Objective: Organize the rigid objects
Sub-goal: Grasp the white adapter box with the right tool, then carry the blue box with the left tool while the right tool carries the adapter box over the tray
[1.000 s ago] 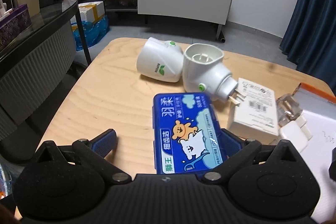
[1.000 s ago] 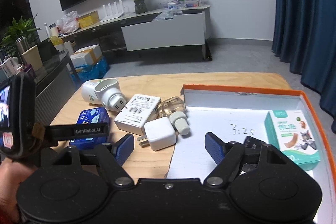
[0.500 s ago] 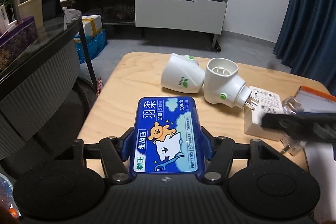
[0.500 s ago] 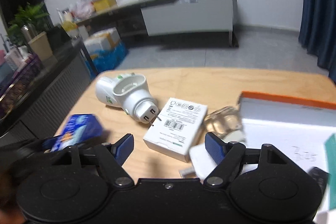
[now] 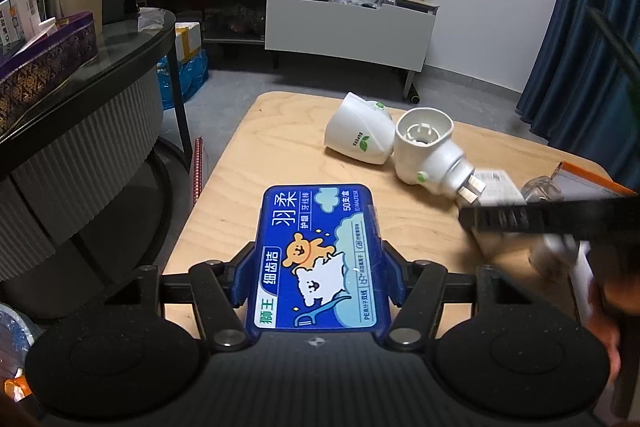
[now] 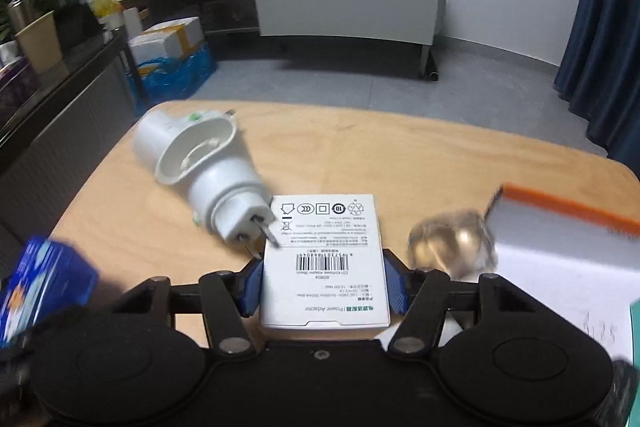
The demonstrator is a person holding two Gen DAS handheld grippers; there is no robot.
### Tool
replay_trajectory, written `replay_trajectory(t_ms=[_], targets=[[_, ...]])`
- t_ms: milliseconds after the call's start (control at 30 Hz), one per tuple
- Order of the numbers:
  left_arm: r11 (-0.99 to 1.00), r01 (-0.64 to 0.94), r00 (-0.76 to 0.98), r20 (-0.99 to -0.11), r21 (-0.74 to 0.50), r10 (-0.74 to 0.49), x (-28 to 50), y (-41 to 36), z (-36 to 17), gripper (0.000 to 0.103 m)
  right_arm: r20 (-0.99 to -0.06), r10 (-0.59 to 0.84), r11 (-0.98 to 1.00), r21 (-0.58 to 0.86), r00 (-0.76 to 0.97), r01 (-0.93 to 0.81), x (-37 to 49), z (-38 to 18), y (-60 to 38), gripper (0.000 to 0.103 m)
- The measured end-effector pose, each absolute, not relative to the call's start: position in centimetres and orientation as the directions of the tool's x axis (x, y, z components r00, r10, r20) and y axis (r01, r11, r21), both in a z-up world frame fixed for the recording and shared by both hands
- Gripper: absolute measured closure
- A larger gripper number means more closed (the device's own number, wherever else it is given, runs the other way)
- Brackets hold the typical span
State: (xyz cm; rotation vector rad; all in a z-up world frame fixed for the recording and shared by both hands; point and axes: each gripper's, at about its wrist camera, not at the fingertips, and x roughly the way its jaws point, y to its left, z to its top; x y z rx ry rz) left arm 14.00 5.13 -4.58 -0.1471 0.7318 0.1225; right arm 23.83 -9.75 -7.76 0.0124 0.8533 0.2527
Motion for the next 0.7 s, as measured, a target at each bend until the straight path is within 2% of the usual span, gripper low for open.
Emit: replay_trajectory(t_ms=[133,233,267,367,700], targets=[[0.984,-0.16,0.738,-0.672,-0.081,0.065,13.1,5.2,-4.6,0.04,-0.746,0.285,0.951,0.143,0.602,-0.272,19.8,-7.5,-9.6,0.032],[0.983,-0.167,0.727,-0.683,-0.078,0.069,12.6,5.3,-4.6,0.04,-0.745,0.26,0.955,0.102,0.615,-0.28,19.7,-7.6,-8.7,0.024],[0.983,-0.168,0.726,-0.684,-0.076,0.072,12.4,5.3,-4.5,0.04,-0.74,0.263,0.955,0.108,0.619,-0.277,19.8,-7.6,-8.6,0.031],[0.982,-0.174,0.732,-0.677,-0.069,0.082,11.4,5.3,-3.8,0.04,-0.726,0.287,0.953,0.147,0.625,-0.266,19.8,-6.9,-9.0,0.032],[0.986,-0.15,0.767,-0.638,-0.072,0.07,8.7,3.7,-1.2,0.04,-0.634,0.295,0.953,0.145,0.715,-0.265,13.4,-1.4,-11.4,0.032]])
